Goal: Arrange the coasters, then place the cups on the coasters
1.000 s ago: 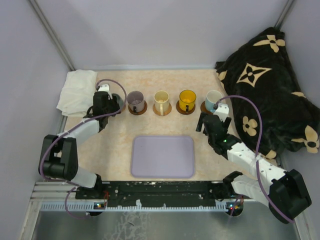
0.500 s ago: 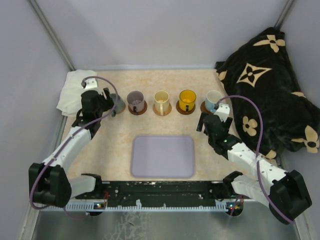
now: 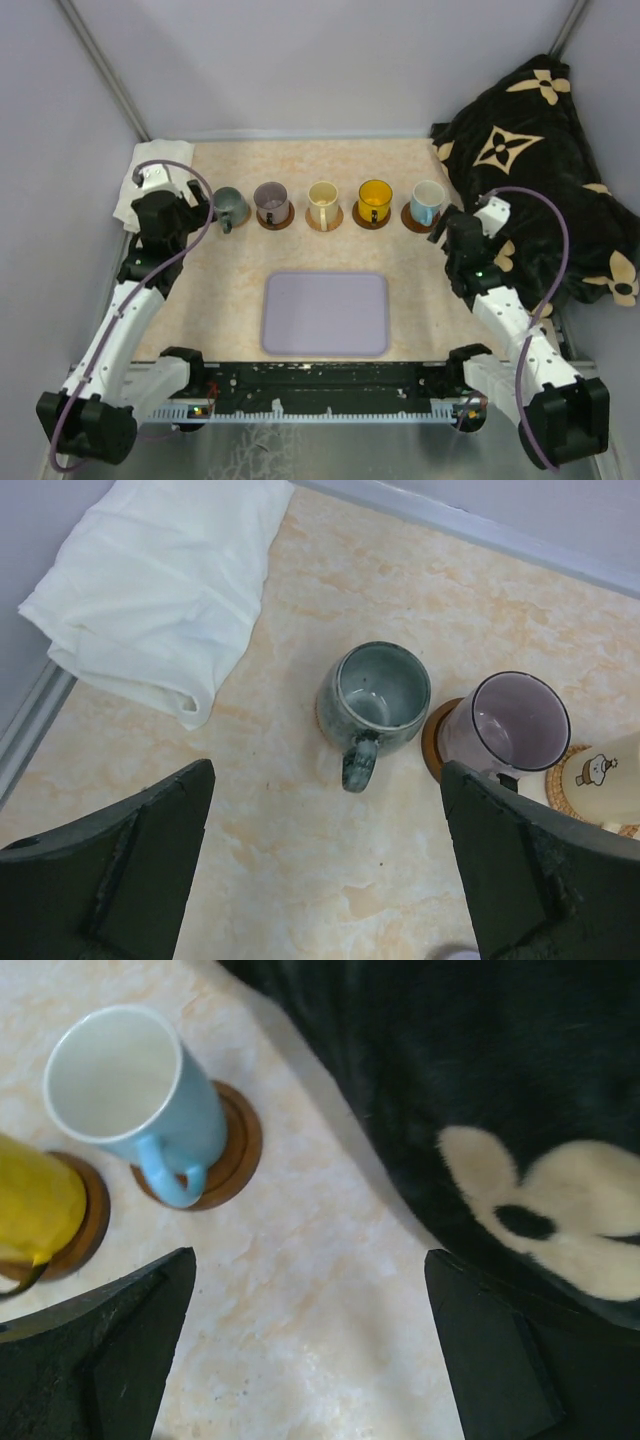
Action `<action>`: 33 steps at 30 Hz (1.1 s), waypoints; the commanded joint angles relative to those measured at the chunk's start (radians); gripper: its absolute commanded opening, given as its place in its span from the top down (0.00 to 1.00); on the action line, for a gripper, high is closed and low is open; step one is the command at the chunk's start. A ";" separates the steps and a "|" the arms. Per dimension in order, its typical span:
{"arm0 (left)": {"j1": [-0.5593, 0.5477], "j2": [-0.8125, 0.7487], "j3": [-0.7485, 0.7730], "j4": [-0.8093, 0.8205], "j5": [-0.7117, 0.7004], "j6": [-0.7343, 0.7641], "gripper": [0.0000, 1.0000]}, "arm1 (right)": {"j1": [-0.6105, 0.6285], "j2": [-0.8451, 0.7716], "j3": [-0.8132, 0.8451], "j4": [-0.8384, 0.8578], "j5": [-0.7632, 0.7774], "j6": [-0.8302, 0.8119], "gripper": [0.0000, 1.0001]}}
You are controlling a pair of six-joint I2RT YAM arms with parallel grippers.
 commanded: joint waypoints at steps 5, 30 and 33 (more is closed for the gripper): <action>-0.003 -0.200 0.010 -0.187 -0.086 -0.025 0.00 | -0.147 -0.157 0.060 -0.077 -0.022 0.048 0.02; -0.003 -0.200 0.091 -0.448 -0.276 -0.125 0.00 | -0.147 -0.340 0.055 -0.150 0.150 0.100 0.01; -0.003 -0.224 0.079 -0.445 -0.271 -0.129 0.00 | -0.148 -0.337 0.049 -0.138 0.137 0.096 0.01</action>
